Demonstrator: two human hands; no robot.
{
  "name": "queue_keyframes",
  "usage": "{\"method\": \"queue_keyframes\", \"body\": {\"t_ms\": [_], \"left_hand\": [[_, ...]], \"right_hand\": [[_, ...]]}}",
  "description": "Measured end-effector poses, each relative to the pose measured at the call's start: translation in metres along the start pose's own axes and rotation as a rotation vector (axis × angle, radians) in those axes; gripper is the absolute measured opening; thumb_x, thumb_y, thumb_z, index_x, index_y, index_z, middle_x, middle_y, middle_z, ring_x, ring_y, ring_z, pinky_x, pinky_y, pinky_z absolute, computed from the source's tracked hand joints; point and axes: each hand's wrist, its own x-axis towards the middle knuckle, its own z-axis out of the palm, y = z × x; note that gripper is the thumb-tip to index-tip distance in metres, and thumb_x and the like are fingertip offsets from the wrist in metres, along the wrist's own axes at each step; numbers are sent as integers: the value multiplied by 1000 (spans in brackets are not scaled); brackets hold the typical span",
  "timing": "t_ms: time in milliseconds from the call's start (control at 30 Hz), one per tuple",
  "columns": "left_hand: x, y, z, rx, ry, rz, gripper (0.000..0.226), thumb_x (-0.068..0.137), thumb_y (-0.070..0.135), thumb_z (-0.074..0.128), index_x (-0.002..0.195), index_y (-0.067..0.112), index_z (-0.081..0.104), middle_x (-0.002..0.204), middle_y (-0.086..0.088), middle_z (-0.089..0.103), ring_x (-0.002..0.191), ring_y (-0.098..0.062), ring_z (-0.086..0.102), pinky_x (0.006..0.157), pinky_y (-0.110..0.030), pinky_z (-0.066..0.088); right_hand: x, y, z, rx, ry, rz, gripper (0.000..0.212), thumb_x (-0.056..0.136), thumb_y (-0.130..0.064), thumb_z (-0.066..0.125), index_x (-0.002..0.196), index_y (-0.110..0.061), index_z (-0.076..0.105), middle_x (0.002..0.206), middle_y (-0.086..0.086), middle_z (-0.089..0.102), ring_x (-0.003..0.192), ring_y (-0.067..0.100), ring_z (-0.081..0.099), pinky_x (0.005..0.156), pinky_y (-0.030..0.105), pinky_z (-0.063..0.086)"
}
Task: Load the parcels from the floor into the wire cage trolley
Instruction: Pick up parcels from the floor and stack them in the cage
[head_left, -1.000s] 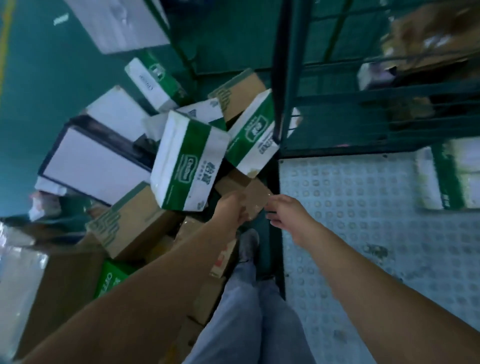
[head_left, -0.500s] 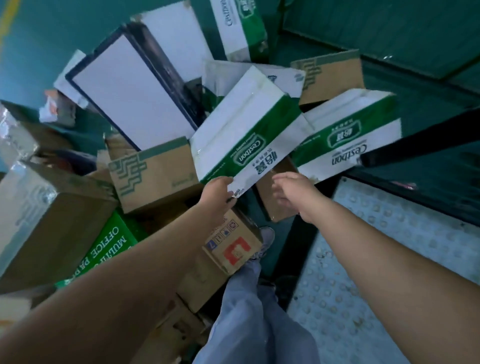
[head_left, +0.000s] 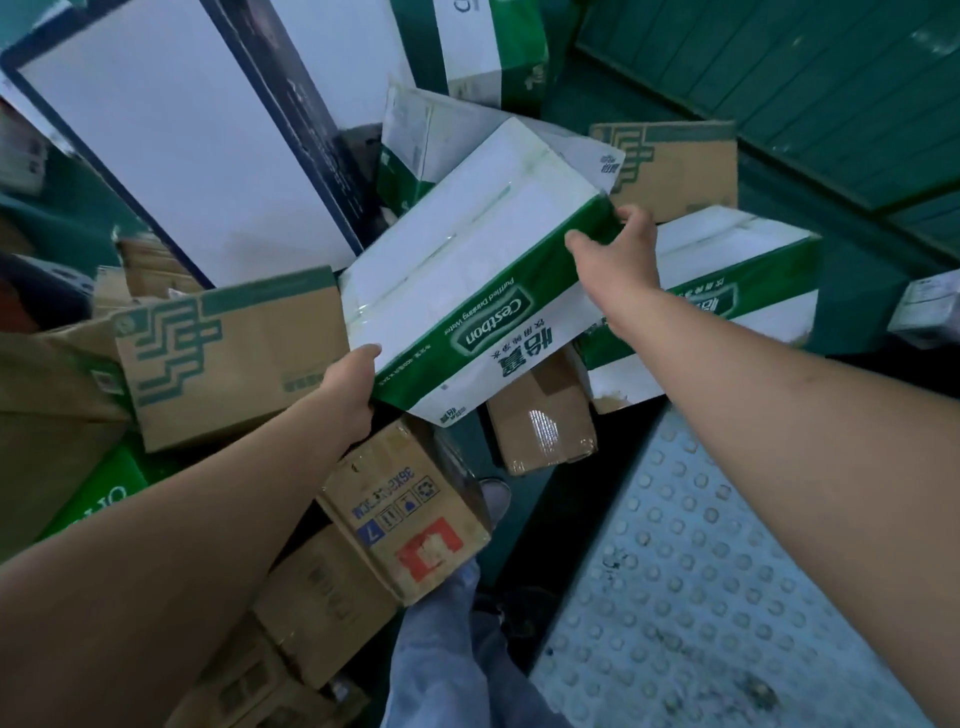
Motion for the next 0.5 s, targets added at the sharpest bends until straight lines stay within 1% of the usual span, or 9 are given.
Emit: {"method": "queue_keyframes", "body": {"t_ms": [100,133,200,267,300,367,400,433,500], "left_hand": [[19,3,6,-28,-37,-25,52,103,31,59,149,14,41,99,-10,62,74,-26,73,41,-27,52],[21,3,8,-22,-46,-27,53,103,32,59,149,16,40,101,-10,62,77,-26,74,44,-28,53],[24,0,8,-20,-50,-36,52,102,34,59,148,18,40,106,-10,63,77,-26,74,42,-27,52],[22,-6,4,-70,-63,-75,53,102,34,61,147,20,38,110,-13,63,81,-29,75,48,-34,59],[19,-9,2,-115,-76,-100,54,101,34,61,148,22,37,110,-15,63,84,-31,76,59,-40,64],[20,-20,-2,-187,-85,-145,61,99,36,63,151,21,34,117,-17,64,88,-34,77,83,-48,63],[18,-26,-5,-191,-85,-146,61,99,37,64,149,20,36,120,-17,64,89,-34,77,89,-48,61],[13,-31,-8,-190,-79,-147,59,98,37,65,147,20,38,122,-15,64,89,-33,76,90,-47,61],[8,-42,-16,-182,-57,-137,62,94,39,69,146,19,41,129,-14,63,90,-34,76,82,-46,63]], "right_hand": [[15,2,3,22,-2,-30,77,97,-42,63,159,-30,20,165,-4,23,137,20,45,102,32,40],[17,2,3,2,-16,-24,80,97,-47,62,161,-34,16,166,-3,19,137,20,43,102,33,39],[18,3,1,-71,-61,3,75,96,-56,59,159,-36,23,160,2,19,122,21,48,96,33,40],[13,5,-4,-121,-74,20,67,95,-60,57,153,-34,34,152,5,23,106,22,48,90,31,40],[9,7,-8,-129,-64,23,63,96,-60,56,150,-33,38,149,5,24,102,22,49,87,32,40],[-3,12,-15,-143,-38,25,59,96,-59,55,145,-31,40,146,5,28,98,24,51,81,32,41],[-11,16,-19,-149,-30,19,57,96,-58,56,143,-30,41,143,4,31,97,24,53,77,31,42],[-19,20,-22,-142,-22,11,55,96,-56,57,141,-28,43,139,3,34,97,24,54,71,29,42],[-36,26,-29,-93,0,9,49,96,-49,59,136,-25,45,130,2,39,98,23,55,62,26,40]]}}
